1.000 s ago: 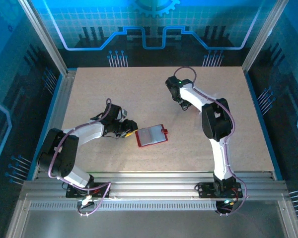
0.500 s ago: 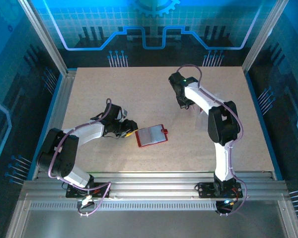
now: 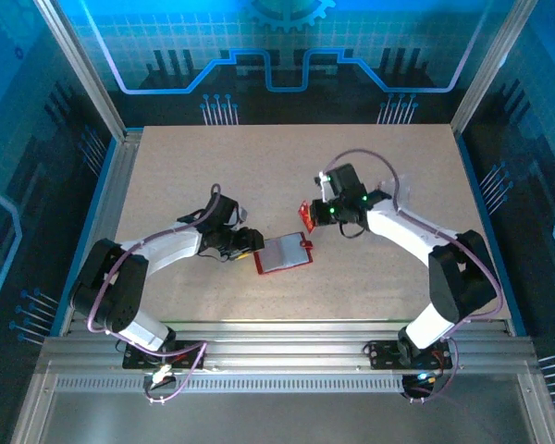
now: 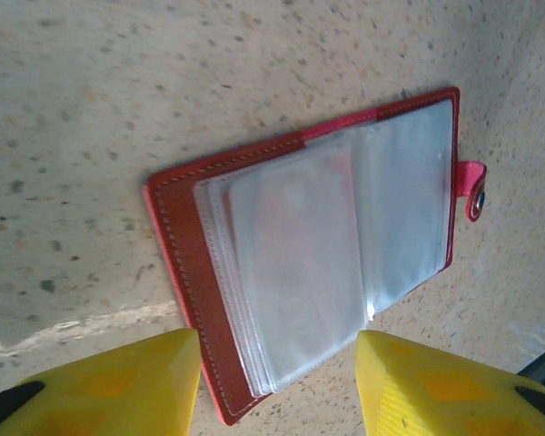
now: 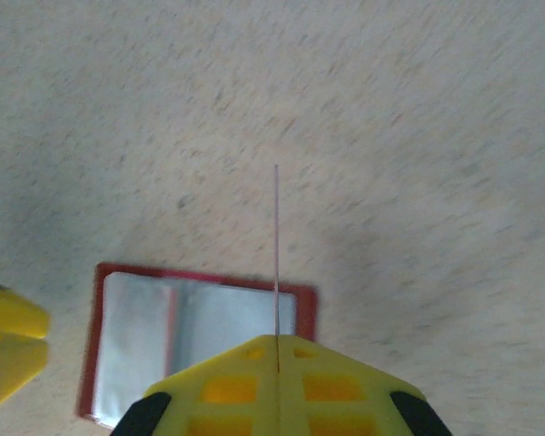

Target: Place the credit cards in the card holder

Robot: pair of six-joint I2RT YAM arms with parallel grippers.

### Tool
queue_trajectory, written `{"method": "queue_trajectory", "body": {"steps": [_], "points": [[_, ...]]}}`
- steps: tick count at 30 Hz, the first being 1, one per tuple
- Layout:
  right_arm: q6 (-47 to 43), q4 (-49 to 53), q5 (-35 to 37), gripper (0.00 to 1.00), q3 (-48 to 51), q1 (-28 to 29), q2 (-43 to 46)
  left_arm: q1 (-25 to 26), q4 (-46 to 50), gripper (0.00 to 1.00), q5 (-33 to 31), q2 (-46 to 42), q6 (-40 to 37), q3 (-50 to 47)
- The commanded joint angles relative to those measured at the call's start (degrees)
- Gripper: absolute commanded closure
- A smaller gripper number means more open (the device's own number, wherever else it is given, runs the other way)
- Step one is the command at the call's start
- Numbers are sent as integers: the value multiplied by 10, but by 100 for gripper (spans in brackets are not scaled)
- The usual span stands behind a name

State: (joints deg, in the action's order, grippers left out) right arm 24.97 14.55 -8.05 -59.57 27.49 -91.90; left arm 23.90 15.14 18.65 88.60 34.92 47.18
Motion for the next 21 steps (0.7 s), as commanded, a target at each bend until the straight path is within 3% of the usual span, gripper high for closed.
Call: {"method": "queue_trajectory", "body": {"steps": [1, 9, 21], "points": [[93, -208, -111, 100, 73, 21, -3, 18, 44, 51, -51, 15, -28, 28], [158, -390, -113, 100, 164, 51, -29, 33, 58, 58, -87, 62, -36, 58], [147, -406, -101, 100, 171, 54, -60, 36, 55, 72, -99, 102, -36, 58]]}}
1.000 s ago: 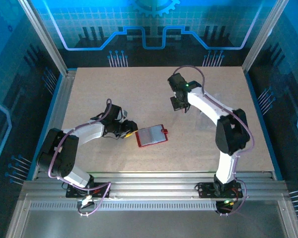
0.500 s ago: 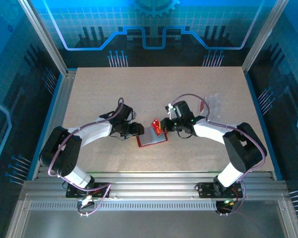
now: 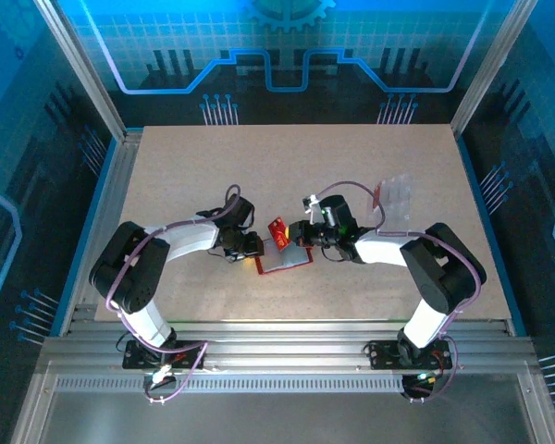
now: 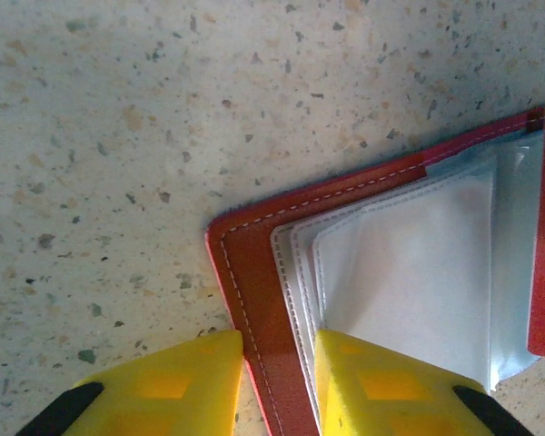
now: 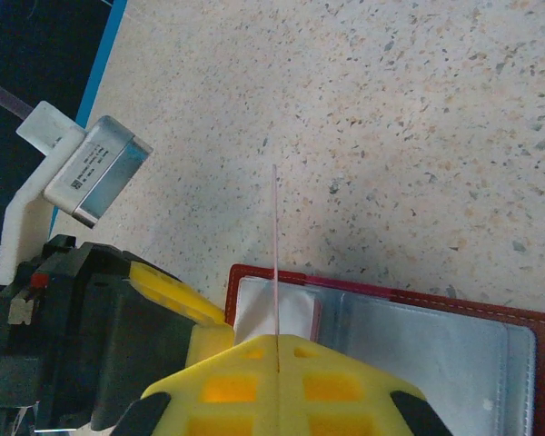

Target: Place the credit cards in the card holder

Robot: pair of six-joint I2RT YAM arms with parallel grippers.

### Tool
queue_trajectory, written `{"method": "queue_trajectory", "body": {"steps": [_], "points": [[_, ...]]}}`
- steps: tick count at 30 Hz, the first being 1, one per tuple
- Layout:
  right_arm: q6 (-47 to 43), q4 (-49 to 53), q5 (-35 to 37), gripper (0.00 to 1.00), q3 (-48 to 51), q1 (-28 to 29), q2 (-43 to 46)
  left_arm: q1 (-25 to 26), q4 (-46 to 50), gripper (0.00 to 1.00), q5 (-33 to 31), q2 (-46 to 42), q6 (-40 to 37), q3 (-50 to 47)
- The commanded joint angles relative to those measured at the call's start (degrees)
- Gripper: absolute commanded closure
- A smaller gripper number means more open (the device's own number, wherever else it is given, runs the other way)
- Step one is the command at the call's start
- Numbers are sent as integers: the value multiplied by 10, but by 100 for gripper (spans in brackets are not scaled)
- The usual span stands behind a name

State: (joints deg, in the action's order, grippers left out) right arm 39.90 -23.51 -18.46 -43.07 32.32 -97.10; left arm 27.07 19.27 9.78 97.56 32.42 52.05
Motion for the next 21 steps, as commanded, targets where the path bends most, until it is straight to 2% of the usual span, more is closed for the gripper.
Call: {"method": "queue_trajectory", "body": {"steps": [1, 21], "points": [[-4, -23, 5, 100, 7, 5, -8, 4, 12, 73, -11, 13, -11, 9], [8, -35, 27, 100, 15, 1, -32, 4, 5, 76, -4, 17, -4, 0]]}}
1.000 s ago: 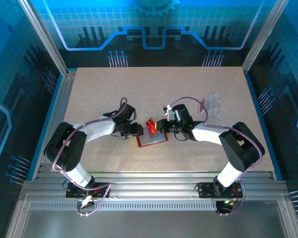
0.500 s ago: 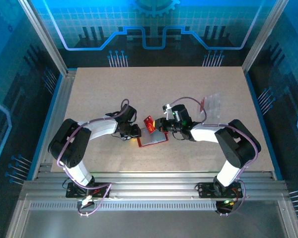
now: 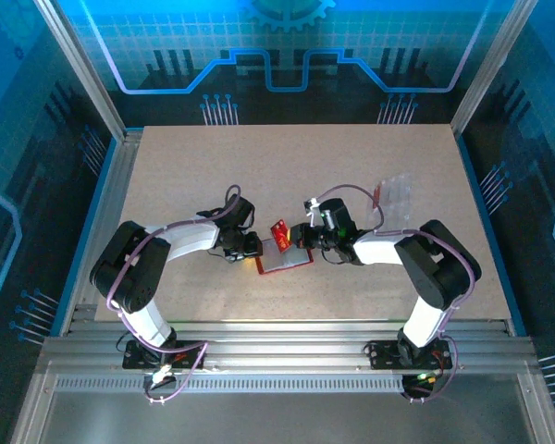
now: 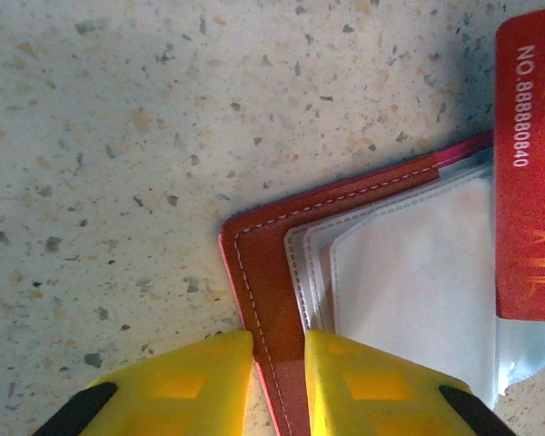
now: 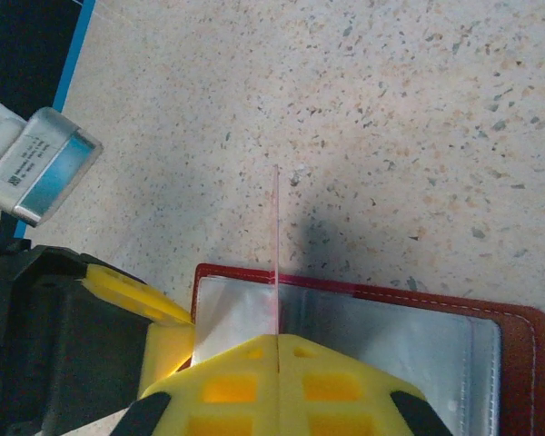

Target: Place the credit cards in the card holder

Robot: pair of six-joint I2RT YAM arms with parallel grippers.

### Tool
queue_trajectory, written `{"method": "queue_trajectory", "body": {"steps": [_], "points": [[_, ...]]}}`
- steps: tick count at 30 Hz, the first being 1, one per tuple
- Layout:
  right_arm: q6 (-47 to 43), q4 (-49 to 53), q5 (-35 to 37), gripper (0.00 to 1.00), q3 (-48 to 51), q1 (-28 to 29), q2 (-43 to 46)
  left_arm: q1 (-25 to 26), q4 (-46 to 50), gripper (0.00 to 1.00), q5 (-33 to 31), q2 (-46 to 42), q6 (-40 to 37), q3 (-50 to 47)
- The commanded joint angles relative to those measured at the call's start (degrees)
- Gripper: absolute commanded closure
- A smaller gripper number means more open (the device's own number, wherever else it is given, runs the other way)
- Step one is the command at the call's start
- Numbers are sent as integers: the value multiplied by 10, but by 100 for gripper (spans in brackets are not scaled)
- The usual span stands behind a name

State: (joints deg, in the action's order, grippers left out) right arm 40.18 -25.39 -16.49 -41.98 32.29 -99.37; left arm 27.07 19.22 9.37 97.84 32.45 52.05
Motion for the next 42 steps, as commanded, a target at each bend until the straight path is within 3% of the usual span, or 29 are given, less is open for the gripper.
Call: {"method": "queue_trajectory", "body": {"steps": [1, 29, 42], "points": [[6, -18, 6, 100, 4, 2, -10, 4, 5, 76, 0, 14, -4, -1], [41, -55, 3, 100, 48, 15, -10, 4, -2, 76, 9, 21, 2, -1], [48, -28, -8, 100, 63, 11, 17, 4, -7, 76, 10, 30, 3, -1]]}}
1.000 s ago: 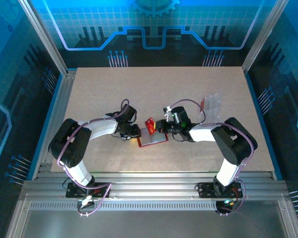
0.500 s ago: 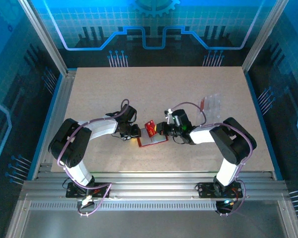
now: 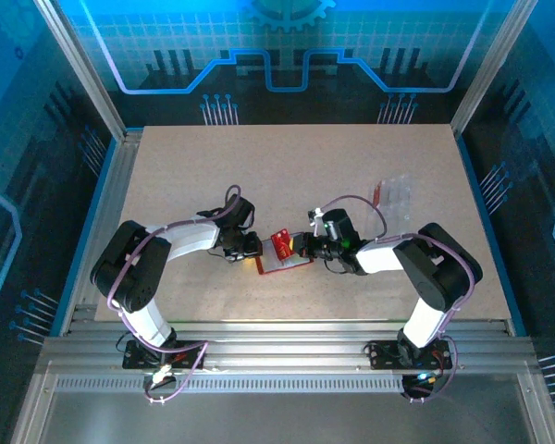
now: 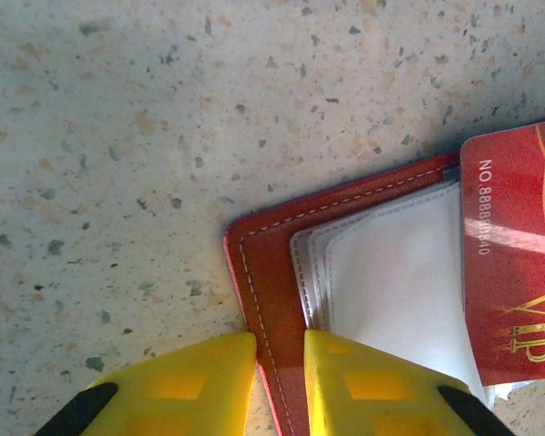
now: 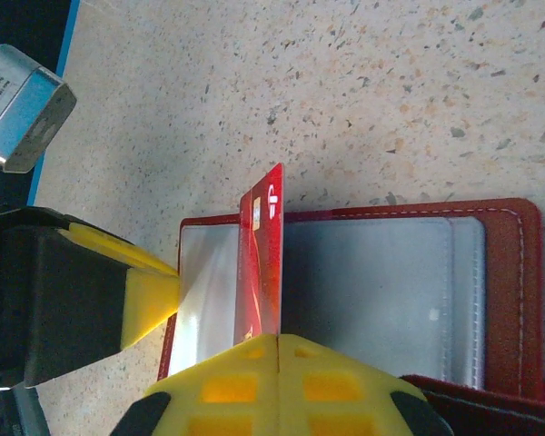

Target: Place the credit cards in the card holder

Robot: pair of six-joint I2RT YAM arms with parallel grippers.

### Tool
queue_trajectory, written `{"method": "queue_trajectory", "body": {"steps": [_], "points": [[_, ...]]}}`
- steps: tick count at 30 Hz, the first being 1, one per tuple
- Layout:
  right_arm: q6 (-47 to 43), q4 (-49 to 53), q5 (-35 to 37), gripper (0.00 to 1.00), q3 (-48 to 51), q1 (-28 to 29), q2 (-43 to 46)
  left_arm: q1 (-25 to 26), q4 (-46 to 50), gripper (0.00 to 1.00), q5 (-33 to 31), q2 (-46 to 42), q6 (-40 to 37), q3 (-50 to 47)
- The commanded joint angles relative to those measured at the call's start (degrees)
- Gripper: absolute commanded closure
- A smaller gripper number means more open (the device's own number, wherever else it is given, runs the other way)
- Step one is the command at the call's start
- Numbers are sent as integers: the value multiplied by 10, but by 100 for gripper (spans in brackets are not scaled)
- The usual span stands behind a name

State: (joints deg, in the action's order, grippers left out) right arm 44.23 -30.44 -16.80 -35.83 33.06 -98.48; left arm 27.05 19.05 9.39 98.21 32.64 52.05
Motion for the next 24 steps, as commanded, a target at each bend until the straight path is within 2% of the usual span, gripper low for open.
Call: {"method": "queue_trajectory", "body": {"steps": [1, 8, 14, 24], "points": [[9, 27, -8, 100, 1, 2, 7, 4, -4, 76, 9, 25, 2, -1], [11, 51, -37, 100, 7, 1, 7, 4, -4, 76, 9, 25, 1, -2], [9, 76, -31, 100, 26, 1, 29, 5, -5, 76, 9, 26, 1, -1], [-26, 174, -49, 100, 13, 0, 43, 5, -5, 76, 9, 27, 1, -1]]}}
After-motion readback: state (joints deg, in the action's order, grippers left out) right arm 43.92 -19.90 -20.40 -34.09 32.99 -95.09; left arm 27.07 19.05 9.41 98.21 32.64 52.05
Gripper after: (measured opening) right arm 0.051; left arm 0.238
